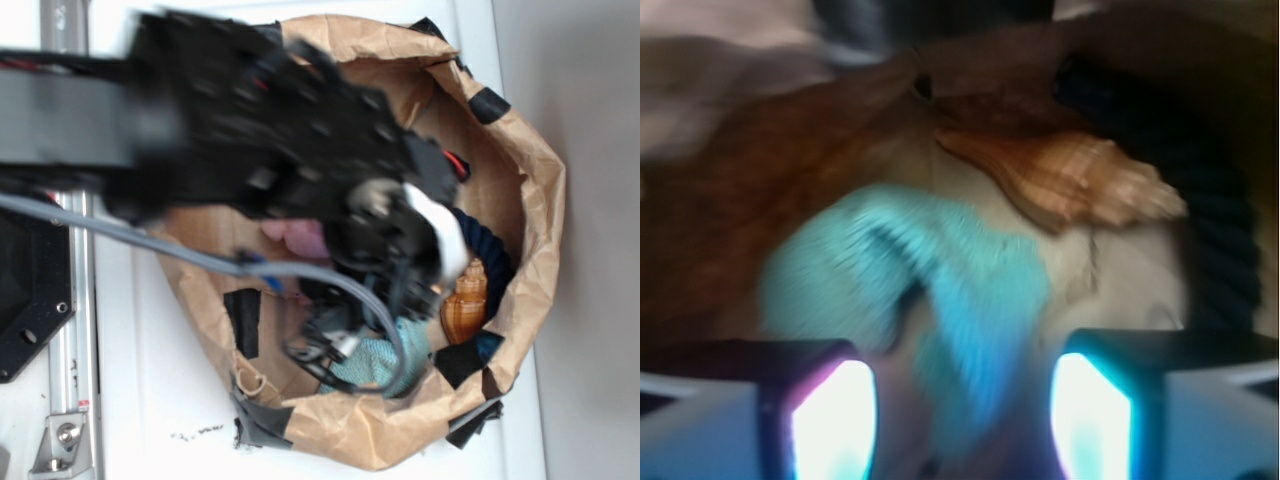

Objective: Grab the blue cloth.

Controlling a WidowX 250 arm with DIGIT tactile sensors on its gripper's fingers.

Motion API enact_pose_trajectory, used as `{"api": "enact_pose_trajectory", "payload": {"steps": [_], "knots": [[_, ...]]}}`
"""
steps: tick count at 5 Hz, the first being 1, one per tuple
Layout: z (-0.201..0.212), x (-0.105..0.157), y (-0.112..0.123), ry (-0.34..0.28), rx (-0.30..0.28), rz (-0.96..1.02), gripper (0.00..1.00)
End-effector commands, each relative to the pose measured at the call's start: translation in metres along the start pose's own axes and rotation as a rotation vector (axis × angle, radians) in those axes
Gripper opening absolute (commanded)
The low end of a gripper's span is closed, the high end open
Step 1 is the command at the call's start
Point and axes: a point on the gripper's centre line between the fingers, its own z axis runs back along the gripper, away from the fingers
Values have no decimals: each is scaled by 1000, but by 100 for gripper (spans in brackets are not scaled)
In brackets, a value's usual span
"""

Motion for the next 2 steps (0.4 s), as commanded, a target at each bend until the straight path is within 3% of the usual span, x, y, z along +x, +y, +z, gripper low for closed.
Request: {"api": "enact_pose_trajectory", "payload": {"steps": [1,2], "knots": [[-37,27,-35,6,-37,-144,100],[-29,22,-33,-9,-6,-119,0]]}}
